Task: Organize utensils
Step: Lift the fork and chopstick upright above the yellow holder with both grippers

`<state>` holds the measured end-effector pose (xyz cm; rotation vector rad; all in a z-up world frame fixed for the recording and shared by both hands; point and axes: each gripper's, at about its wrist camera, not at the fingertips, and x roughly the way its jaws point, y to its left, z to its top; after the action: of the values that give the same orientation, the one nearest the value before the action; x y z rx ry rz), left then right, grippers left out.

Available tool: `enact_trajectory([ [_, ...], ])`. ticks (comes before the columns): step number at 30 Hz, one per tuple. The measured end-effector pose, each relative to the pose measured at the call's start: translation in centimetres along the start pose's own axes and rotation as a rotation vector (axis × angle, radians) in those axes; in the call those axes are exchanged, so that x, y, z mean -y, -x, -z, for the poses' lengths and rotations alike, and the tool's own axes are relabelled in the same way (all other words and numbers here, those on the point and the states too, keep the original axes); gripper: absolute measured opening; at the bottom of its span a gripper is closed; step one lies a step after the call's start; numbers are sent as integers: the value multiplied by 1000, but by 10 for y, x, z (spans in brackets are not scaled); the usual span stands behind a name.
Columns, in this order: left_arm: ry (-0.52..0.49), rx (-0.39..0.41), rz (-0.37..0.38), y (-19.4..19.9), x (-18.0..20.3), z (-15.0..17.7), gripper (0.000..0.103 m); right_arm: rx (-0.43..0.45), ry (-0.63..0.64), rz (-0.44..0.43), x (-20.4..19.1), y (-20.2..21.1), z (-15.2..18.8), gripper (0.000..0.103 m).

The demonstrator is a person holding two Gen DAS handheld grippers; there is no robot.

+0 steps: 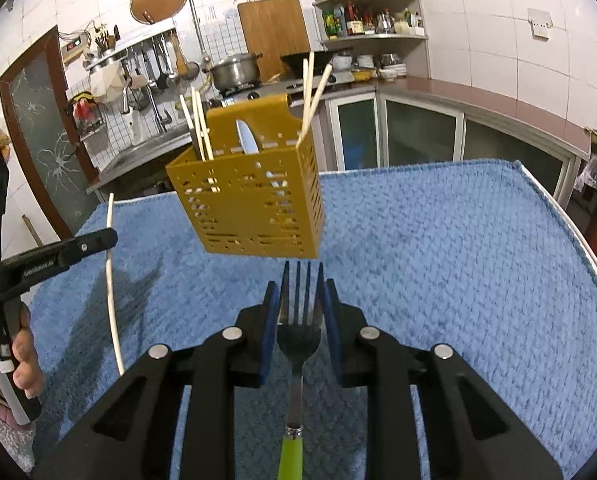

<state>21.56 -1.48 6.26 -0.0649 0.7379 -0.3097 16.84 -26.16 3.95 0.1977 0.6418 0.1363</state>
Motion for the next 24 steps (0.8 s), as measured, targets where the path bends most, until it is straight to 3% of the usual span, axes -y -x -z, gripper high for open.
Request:
enact_trajectory([
  [8, -41, 64, 30, 28, 7, -2, 5, 69, 18, -13, -5, 19, -11, 23],
  [24, -36, 90, 62, 33, 9, -11, 4, 100, 45, -12, -9, 28, -22, 23],
])
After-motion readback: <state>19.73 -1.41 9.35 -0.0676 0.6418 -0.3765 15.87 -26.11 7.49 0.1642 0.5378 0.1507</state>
